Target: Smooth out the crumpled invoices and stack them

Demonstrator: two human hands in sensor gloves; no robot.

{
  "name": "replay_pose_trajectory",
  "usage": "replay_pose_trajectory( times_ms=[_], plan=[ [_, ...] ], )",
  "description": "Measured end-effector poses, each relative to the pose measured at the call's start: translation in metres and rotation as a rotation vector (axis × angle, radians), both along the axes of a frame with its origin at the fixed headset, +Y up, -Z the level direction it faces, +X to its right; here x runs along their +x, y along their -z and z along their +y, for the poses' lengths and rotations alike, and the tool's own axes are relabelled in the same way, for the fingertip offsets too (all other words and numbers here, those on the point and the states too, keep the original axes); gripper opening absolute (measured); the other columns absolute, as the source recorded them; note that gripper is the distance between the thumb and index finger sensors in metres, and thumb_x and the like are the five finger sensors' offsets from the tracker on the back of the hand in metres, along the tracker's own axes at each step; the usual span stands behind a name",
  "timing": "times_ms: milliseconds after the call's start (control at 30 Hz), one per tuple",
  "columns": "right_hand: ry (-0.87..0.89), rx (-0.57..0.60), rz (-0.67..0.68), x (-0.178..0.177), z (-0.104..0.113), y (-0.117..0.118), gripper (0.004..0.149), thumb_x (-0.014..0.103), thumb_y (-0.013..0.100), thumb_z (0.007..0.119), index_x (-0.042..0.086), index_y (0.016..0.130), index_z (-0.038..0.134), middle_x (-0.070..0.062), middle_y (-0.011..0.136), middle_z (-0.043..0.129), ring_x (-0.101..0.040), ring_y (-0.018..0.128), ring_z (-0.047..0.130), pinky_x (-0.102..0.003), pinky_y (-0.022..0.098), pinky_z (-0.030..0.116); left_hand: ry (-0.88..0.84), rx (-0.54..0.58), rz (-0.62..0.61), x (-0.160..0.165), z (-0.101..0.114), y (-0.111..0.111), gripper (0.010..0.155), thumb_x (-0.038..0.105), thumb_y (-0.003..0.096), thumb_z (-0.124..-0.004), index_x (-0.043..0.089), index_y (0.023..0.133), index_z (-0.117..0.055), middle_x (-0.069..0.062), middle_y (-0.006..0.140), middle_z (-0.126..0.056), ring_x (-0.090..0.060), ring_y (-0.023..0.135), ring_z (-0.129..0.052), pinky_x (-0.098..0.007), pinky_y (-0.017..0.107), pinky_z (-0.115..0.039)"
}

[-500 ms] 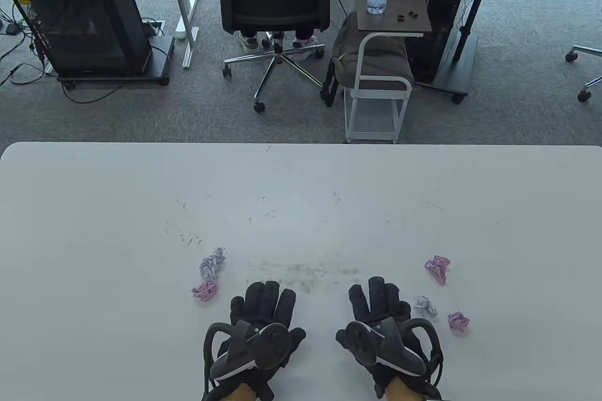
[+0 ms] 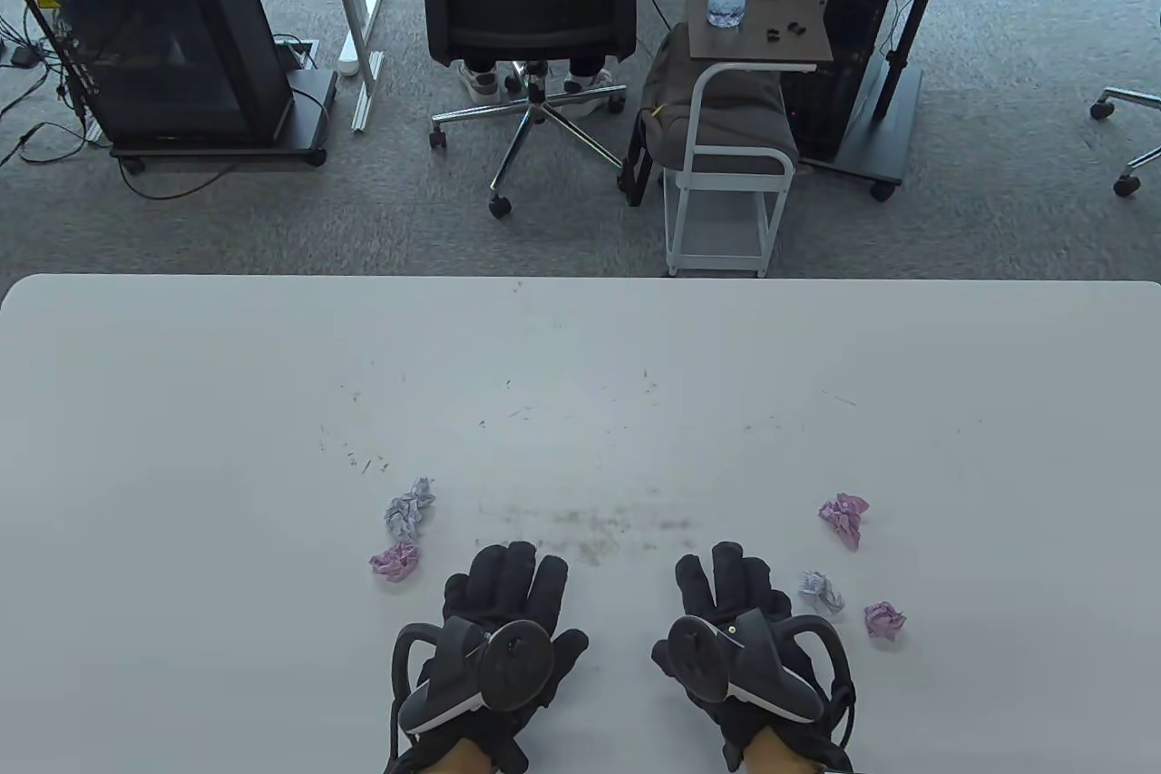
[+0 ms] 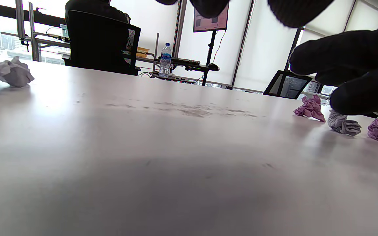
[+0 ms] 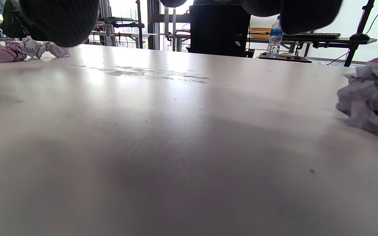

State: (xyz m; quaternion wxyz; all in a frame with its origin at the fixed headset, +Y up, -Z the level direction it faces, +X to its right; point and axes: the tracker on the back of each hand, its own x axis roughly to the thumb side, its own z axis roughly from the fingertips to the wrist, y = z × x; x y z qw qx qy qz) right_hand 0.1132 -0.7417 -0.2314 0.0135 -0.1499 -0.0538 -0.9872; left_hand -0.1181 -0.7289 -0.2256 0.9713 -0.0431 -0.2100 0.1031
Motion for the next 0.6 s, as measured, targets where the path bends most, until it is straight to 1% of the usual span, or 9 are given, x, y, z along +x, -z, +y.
replay_pose_trajectory(
  times_ms=[167, 333, 400, 467, 600],
  plan=[
    [0.002, -0.026, 0.004, -0.004, -0.002, -0.002, 0.084, 0.058, 0.054, 0.070, 0.014, 0.109, 0.025, -0.037, 0.109, 0.021, -0.061, 0.091, 0.044, -0.067, 0.060, 0.062, -0.044, -0.031, -0.025, 0.002, -0.002, 0.000, 0.073, 0.054, 0.0591, -0.064, 0.014, 0.116, -0.042, -0.020, 0.115, -0.024, -0.055, 0.105, -0.024, -0.075, 0.067, -0.038],
    [-0.117, -0.054, 0.034, -0.018, -0.008, -0.004, 0.082, 0.053, 0.055, 0.072, 0.013, 0.108, 0.025, -0.037, 0.108, 0.023, -0.059, 0.091, 0.047, -0.063, 0.060, 0.067, -0.101, -0.039, -0.045, 0.003, 0.000, -0.001, 0.073, 0.054, 0.0593, -0.064, 0.014, 0.116, -0.042, -0.020, 0.115, -0.023, -0.055, 0.104, -0.024, -0.074, 0.067, -0.038],
    [-0.208, -0.055, 0.024, -0.021, -0.012, -0.001, 0.080, 0.050, 0.055, 0.074, 0.013, 0.108, 0.025, -0.037, 0.108, 0.023, -0.059, 0.091, 0.047, -0.063, 0.059, 0.067, -0.112, -0.039, -0.063, 0.005, 0.000, -0.002, 0.073, 0.054, 0.0593, -0.064, 0.013, 0.116, -0.042, -0.020, 0.115, -0.023, -0.056, 0.104, -0.024, -0.074, 0.066, -0.038],
    [-0.294, -0.051, -0.006, -0.017, -0.012, 0.005, 0.080, 0.049, 0.055, 0.074, 0.013, 0.108, 0.025, -0.037, 0.108, 0.023, -0.059, 0.091, 0.047, -0.063, 0.060, 0.067, -0.134, -0.053, -0.082, 0.008, 0.000, -0.002, 0.073, 0.054, 0.0594, -0.064, 0.013, 0.116, -0.042, -0.020, 0.115, -0.023, -0.056, 0.104, -0.024, -0.074, 0.066, -0.038],
    [-0.379, -0.067, -0.163, 0.004, -0.004, 0.027, 0.079, 0.047, 0.056, 0.074, 0.013, 0.108, 0.025, -0.037, 0.108, 0.023, -0.060, 0.091, 0.046, -0.063, 0.060, 0.066, -0.192, -0.070, -0.124, 0.014, -0.001, 0.000, 0.073, 0.054, 0.0598, -0.064, 0.013, 0.116, -0.042, -0.020, 0.115, -0.023, -0.056, 0.104, -0.024, -0.074, 0.066, -0.039]
  ],
)
